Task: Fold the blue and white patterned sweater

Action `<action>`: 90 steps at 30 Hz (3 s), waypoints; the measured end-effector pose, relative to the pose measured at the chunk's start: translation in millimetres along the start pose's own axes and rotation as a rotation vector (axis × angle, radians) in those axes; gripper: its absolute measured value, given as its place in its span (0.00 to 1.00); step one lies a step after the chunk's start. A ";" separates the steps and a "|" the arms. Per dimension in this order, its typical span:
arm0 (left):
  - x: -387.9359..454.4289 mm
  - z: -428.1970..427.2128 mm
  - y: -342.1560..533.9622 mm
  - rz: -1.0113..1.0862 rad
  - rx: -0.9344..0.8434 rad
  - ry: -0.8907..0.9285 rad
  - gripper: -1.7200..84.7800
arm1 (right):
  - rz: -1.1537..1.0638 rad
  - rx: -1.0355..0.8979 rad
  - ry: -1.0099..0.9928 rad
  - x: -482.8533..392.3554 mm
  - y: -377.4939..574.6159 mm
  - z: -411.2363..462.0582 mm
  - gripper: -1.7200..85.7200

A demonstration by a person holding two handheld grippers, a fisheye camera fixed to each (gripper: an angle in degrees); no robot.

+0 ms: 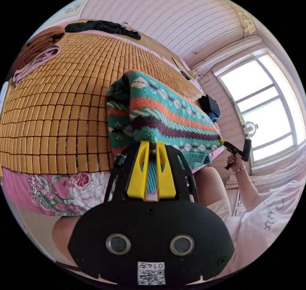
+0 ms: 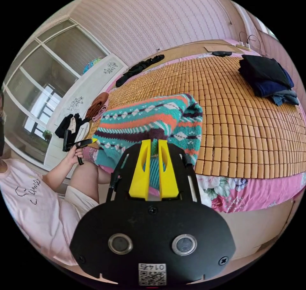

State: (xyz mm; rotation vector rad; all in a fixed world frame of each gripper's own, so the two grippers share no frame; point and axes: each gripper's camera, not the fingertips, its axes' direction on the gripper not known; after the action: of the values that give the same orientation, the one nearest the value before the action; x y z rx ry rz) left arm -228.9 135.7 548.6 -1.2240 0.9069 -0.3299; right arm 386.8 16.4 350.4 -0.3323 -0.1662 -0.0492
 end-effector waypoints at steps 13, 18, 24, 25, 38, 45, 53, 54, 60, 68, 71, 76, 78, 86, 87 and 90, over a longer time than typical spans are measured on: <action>56.6 60.6 51.3 0.211 -0.271 -0.526 0.01 | 0.042 -0.220 0.253 -18.3 5.1 54.7 0.04; 98.5 57.0 61.5 0.471 -0.078 -0.578 0.01 | 0.043 -0.023 -0.122 -42.6 -11.7 28.1 0.02; 134.1 149.2 61.2 0.535 -0.081 -0.381 0.01 | -0.327 -0.373 -0.109 -168.8 -102.5 130.9 0.02; 138.5 158.5 62.7 0.552 -0.079 -0.372 0.01 | -0.376 -0.405 -0.058 -183.6 -109.1 143.2 0.02; 120.1 240.3 105.2 0.733 -0.017 -0.452 0.01 | -0.657 -0.752 0.509 -293.4 -150.7 340.5 0.01; 96.5 241.6 96.1 0.669 -0.013 -0.361 0.01 | -0.732 -0.737 0.576 -338.2 -186.4 330.5 0.01; 85.1 245.4 86.9 0.653 -0.021 -0.342 0.01 | -0.710 -0.713 0.798 -330.9 -183.8 403.8 0.01; 82.7 245.3 85.0 0.648 -0.023 -0.331 0.01 | -0.767 -0.716 0.840 -334.6 -177.4 408.3 0.01; 75.7 245.2 77.9 0.639 -0.027 -0.299 0.01 | -0.720 -0.700 0.642 -319.3 -189.9 376.1 0.01; 76.6 244.2 71.7 0.644 -0.037 -0.292 0.01 | -0.595 -0.711 0.455 -286.4 -171.8 361.2 0.01; 75.5 242.0 68.7 0.624 -0.035 -0.274 0.01 | -0.572 -0.729 0.476 -274.6 -168.9 364.4 0.01; 80.7 239.5 72.6 0.632 0.004 -0.284 0.01 | -0.555 -0.644 0.398 -243.7 -154.0 333.5 0.01; 79.8 235.7 77.2 0.622 0.047 -0.264 0.01 | -0.454 -0.405 0.297 -213.9 -133.5 275.3 0.01; 119.8 190.5 63.6 0.558 0.226 -0.174 0.08 | 0.045 -0.138 0.413 -53.0 23.7 94.5 0.10; 131.2 187.9 60.4 0.567 0.245 -0.164 0.12 | 0.121 -0.186 0.415 -29.4 47.2 87.1 0.17; 154.6 194.0 52.7 0.582 0.230 -0.154 0.15 | 0.142 -0.315 0.351 9.0 88.7 91.5 0.18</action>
State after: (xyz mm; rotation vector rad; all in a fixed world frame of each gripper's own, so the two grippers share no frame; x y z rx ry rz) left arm -0.8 180.2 447.2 -0.7205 1.0150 0.1241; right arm 388.3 130.0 408.7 -0.6418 0.2161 0.0073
